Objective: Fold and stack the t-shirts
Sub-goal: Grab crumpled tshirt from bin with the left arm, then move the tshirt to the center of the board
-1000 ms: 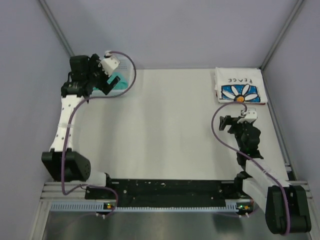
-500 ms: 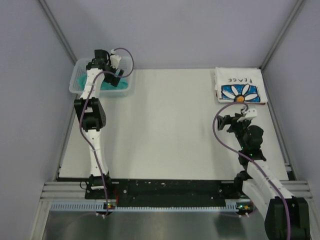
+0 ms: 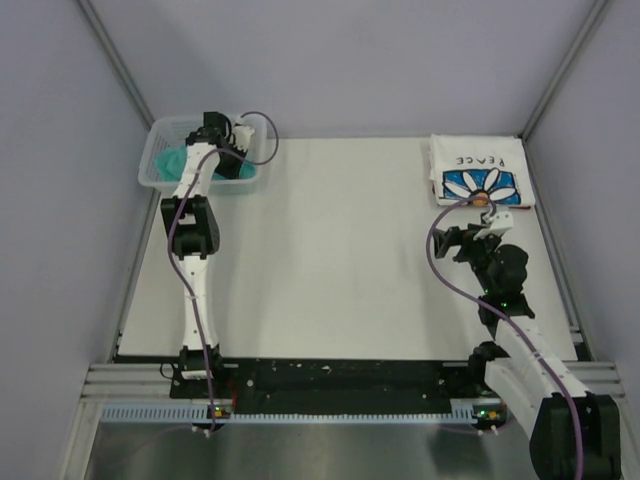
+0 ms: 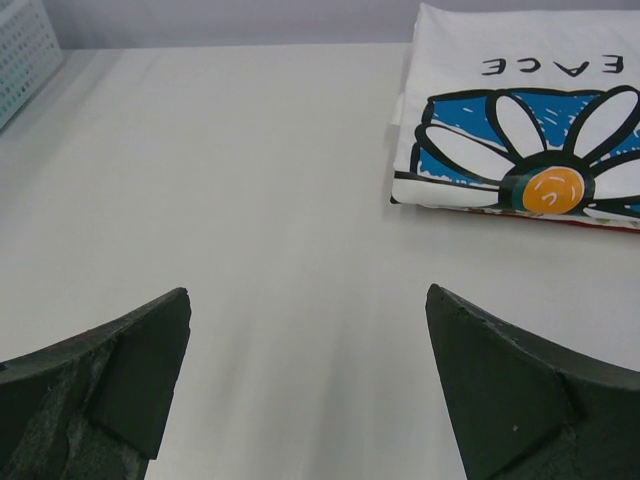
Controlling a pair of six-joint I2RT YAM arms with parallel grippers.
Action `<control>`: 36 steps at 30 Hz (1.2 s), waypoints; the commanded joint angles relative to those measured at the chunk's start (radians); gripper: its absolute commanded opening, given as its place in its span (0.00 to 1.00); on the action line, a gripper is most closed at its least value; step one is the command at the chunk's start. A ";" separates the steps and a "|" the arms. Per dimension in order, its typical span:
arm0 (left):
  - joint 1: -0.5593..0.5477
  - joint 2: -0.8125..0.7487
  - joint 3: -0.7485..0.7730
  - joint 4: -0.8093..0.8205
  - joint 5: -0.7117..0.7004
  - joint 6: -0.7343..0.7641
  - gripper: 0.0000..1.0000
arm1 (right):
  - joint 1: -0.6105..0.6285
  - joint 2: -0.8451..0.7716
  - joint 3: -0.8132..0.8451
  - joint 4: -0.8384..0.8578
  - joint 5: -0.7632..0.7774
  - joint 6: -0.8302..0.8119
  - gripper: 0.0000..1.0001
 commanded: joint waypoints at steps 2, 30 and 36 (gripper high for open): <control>0.021 -0.004 0.007 -0.049 0.052 -0.005 0.00 | 0.014 -0.033 0.069 -0.008 -0.015 -0.009 0.99; -0.300 -1.161 -0.068 0.131 0.325 -0.048 0.00 | 0.014 -0.130 0.196 0.201 -0.480 0.433 0.99; -0.380 -1.199 -0.259 0.077 0.437 -0.103 0.00 | 0.012 -0.052 0.323 -0.010 -0.645 0.425 0.99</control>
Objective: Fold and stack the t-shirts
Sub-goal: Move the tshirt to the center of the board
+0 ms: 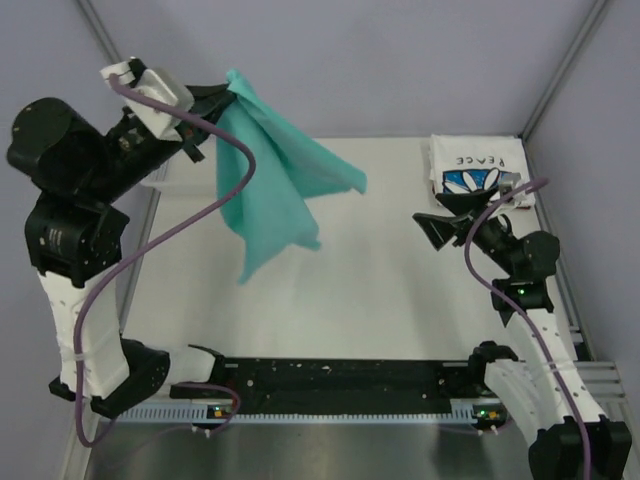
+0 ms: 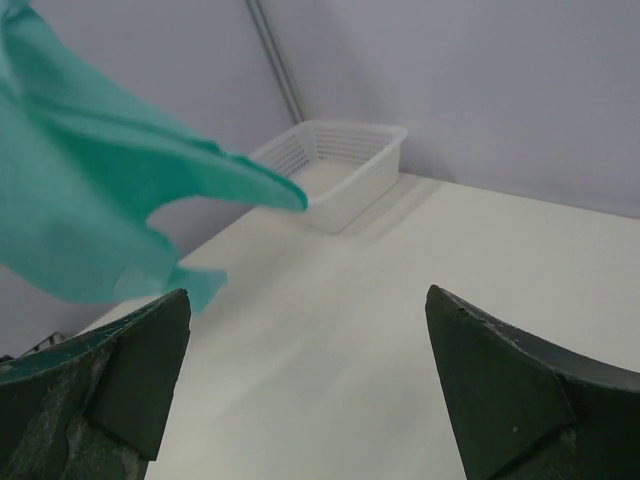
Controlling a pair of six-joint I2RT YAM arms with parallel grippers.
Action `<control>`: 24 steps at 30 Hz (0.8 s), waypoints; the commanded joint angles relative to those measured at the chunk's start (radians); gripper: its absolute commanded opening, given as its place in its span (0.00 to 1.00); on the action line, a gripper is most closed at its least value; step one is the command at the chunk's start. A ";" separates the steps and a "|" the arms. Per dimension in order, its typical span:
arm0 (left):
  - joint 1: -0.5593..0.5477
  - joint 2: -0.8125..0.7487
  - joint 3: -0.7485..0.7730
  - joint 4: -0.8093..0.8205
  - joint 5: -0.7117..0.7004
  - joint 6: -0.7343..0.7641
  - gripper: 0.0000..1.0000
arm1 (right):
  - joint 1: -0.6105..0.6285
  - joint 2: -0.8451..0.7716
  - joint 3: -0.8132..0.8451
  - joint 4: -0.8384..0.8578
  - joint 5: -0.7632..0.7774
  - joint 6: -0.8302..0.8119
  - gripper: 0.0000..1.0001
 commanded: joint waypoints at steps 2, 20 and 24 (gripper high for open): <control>-0.030 0.069 -0.243 -0.077 0.091 -0.055 0.00 | 0.014 0.024 0.081 -0.142 -0.156 0.003 0.99; 0.026 0.664 -0.295 -0.014 -0.242 -0.059 0.54 | 0.682 0.349 0.411 -1.027 0.393 -0.664 0.89; 0.085 0.591 -0.345 -0.010 -0.166 -0.072 0.61 | 0.820 0.522 0.451 -1.131 0.519 -0.718 0.86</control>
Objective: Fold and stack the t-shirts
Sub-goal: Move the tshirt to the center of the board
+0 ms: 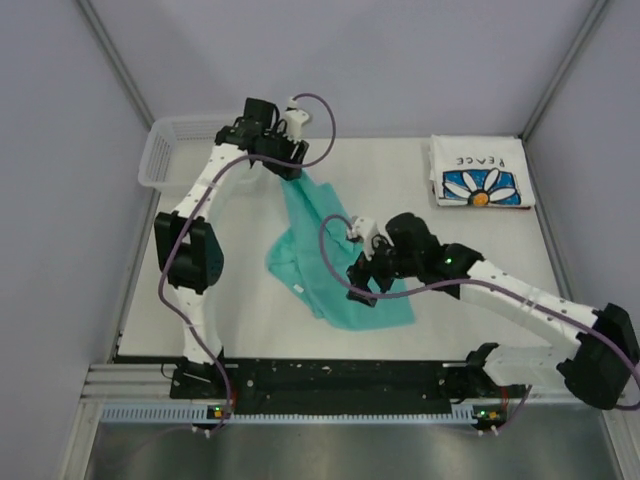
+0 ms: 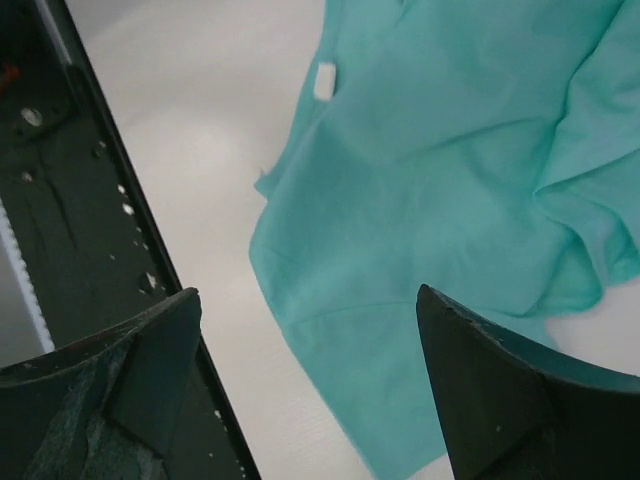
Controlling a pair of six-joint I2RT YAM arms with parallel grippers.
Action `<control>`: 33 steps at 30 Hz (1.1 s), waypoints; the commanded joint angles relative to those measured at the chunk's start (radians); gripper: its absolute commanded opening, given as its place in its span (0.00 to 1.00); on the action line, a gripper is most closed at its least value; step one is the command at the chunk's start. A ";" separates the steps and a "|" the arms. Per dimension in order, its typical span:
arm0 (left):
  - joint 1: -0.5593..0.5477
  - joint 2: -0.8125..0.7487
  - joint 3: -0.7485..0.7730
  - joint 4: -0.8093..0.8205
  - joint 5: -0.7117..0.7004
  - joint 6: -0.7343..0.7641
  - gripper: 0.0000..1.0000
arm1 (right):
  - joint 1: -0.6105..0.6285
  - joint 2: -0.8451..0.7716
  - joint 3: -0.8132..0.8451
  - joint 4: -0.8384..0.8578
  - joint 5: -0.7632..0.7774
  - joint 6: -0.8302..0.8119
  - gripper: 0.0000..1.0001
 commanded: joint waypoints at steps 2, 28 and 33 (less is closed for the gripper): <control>0.081 -0.185 -0.041 0.062 0.039 0.011 0.77 | 0.158 0.204 0.066 -0.221 0.285 -0.181 0.84; 0.235 -0.730 -0.697 0.045 0.046 0.282 0.99 | 0.330 0.627 0.383 -0.223 -0.061 -0.224 0.00; 0.345 -0.672 -0.605 0.036 0.052 0.233 0.99 | 0.473 0.873 0.774 -0.198 -0.166 -0.253 0.13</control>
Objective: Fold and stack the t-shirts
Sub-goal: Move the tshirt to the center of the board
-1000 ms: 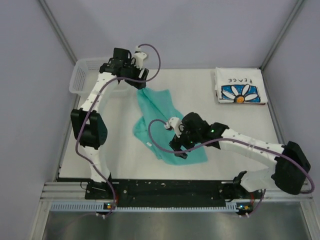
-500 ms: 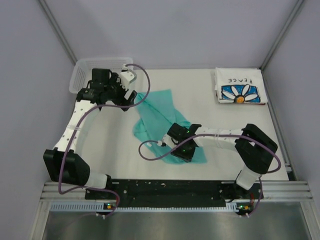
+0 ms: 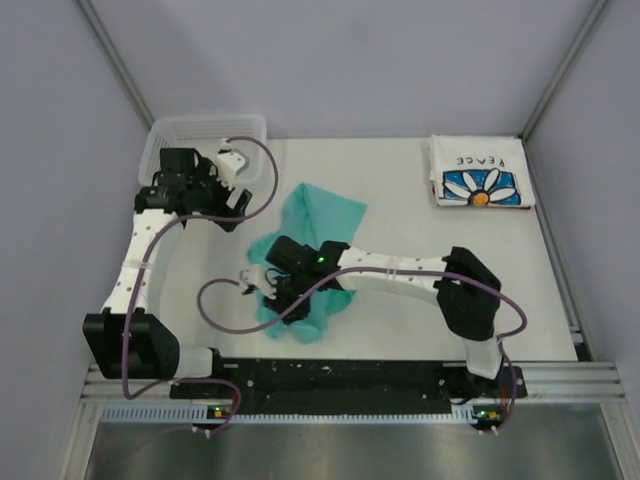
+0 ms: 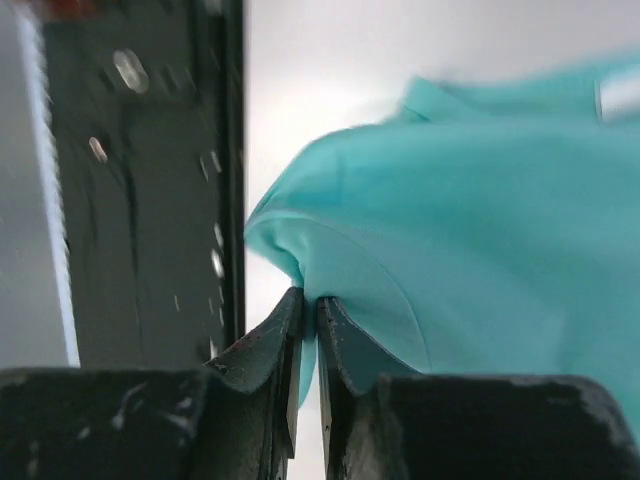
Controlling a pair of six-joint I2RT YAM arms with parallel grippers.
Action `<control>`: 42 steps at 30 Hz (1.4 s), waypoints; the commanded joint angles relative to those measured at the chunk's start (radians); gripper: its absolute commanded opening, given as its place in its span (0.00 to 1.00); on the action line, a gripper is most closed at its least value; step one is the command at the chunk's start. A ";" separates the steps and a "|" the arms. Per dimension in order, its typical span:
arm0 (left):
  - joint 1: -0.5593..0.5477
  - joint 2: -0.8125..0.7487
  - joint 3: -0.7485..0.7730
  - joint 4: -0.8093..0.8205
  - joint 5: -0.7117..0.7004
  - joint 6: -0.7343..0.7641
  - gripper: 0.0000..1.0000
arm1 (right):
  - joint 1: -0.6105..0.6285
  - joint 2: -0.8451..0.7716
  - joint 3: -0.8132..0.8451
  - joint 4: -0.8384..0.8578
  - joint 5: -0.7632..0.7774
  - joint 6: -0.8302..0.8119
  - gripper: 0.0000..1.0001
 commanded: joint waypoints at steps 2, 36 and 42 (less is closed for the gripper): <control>0.129 0.036 0.115 0.033 0.014 -0.040 0.99 | 0.120 0.186 0.360 0.110 -0.184 -0.026 0.37; -0.163 -0.168 -0.730 -0.070 -0.181 0.487 0.86 | -0.496 0.053 -0.210 0.294 0.503 0.247 0.00; -0.163 0.020 -0.560 0.024 -0.175 0.385 0.22 | -0.688 -0.029 -0.201 0.266 0.552 0.325 0.00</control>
